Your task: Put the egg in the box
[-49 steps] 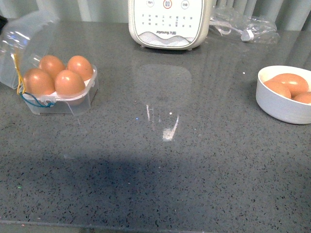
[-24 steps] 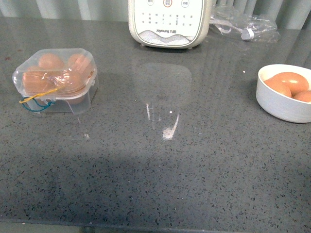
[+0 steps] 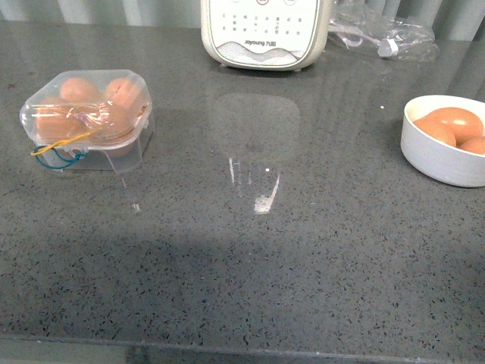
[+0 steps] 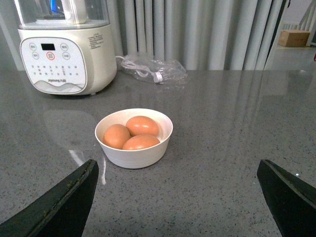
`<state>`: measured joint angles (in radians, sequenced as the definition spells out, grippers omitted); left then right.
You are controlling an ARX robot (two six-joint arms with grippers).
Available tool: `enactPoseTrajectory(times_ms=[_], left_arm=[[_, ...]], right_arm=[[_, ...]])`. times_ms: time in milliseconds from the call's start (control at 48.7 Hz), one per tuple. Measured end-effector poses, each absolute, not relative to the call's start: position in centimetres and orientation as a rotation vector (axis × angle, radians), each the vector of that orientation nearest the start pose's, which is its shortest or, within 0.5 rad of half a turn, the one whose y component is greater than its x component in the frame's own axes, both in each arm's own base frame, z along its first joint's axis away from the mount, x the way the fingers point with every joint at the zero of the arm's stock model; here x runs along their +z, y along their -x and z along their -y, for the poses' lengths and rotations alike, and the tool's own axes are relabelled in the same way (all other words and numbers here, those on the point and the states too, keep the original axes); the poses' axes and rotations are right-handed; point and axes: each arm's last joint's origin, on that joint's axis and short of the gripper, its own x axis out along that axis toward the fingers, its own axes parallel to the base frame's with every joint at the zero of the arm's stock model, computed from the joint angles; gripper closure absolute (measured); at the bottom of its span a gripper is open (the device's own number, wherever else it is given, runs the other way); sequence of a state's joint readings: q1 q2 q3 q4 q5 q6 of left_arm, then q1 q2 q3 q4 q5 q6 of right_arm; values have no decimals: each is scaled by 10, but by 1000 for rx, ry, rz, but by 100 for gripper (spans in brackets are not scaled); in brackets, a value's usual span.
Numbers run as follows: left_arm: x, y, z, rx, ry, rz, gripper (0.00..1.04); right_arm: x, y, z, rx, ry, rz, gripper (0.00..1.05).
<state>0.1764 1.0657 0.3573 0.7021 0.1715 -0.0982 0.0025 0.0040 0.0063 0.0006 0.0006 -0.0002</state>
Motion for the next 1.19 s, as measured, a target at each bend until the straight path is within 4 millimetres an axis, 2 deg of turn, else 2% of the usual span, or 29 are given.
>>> enactPoseTrajectory(times_ms=[226, 390, 636, 1006, 1190], left_arm=[[203, -189, -21, 4, 28, -11, 72], [193, -172, -14, 5, 19, -3, 102], [182, -153, -1, 1, 8, -7, 101], [172, -135, 0, 2, 7, -3, 101], [175, -128, 0, 2, 6, 24, 101]], right_arm=[[165, -98, 0, 2, 0, 3, 7], [165, -98, 0, 2, 0, 3, 7], [165, -98, 0, 2, 0, 3, 7], [165, -98, 0, 2, 0, 3, 7], [165, -98, 0, 2, 0, 3, 7]])
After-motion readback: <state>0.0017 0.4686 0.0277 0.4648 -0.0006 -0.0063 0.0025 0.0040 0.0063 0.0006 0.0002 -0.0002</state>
